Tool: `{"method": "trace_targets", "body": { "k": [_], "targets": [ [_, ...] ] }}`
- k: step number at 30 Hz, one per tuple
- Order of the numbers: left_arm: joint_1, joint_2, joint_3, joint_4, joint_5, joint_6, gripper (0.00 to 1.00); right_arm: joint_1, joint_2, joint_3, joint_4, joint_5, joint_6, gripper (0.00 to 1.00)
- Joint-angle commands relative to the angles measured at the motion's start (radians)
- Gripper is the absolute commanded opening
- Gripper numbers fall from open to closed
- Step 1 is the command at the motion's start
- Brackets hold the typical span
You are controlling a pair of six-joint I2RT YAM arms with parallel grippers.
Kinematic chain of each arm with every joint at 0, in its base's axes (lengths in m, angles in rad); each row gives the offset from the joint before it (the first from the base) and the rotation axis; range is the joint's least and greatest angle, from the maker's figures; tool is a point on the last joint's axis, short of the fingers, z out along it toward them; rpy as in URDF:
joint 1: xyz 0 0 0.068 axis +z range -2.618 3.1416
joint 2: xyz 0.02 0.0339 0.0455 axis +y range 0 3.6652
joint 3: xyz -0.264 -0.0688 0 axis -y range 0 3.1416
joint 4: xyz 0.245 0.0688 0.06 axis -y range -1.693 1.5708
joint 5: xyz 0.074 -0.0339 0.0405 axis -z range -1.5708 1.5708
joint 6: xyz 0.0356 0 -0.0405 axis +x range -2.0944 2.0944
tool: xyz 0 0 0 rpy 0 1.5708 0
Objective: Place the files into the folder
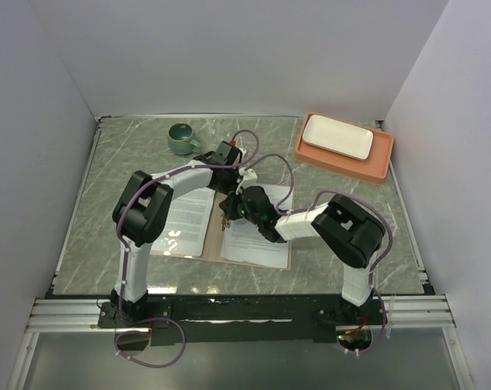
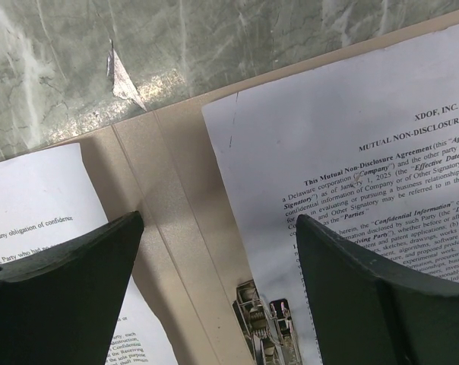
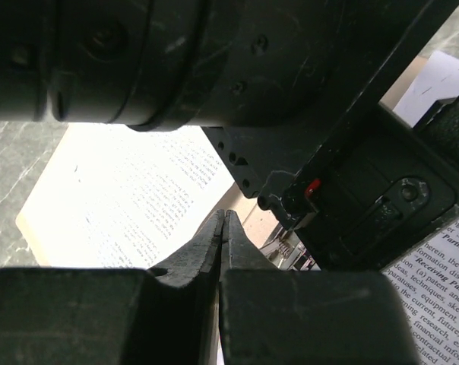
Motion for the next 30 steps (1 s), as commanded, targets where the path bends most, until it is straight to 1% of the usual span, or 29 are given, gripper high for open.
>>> {"method": "trace_targets", "body": {
  "k": [1, 11, 16, 17, 30],
  "targets": [
    [-0.004, 0.022, -0.04, -0.014, 0.027, -0.004, 0.89, 0.008, 0.023, 0.027, 0.05, -0.01, 0.019, 0.0],
    [-0.004, 0.012, -0.065, -0.003, 0.027, -0.003, 0.88, 0.015, 0.048, 0.028, 0.053, -0.034, 0.047, 0.0],
    [-0.004, 0.015, -0.06, -0.008, 0.027, -0.001, 0.88, 0.018, 0.045, 0.022, 0.067, -0.044, 0.061, 0.0],
    [-0.004, 0.015, -0.059, -0.011, 0.0, 0.002, 0.88, 0.018, 0.046, 0.02, 0.07, -0.045, 0.062, 0.0],
    [-0.002, 0.011, -0.06, -0.011, 0.001, 0.002, 0.87, 0.021, 0.043, 0.039, 0.073, -0.053, 0.078, 0.0]
  ]
}}
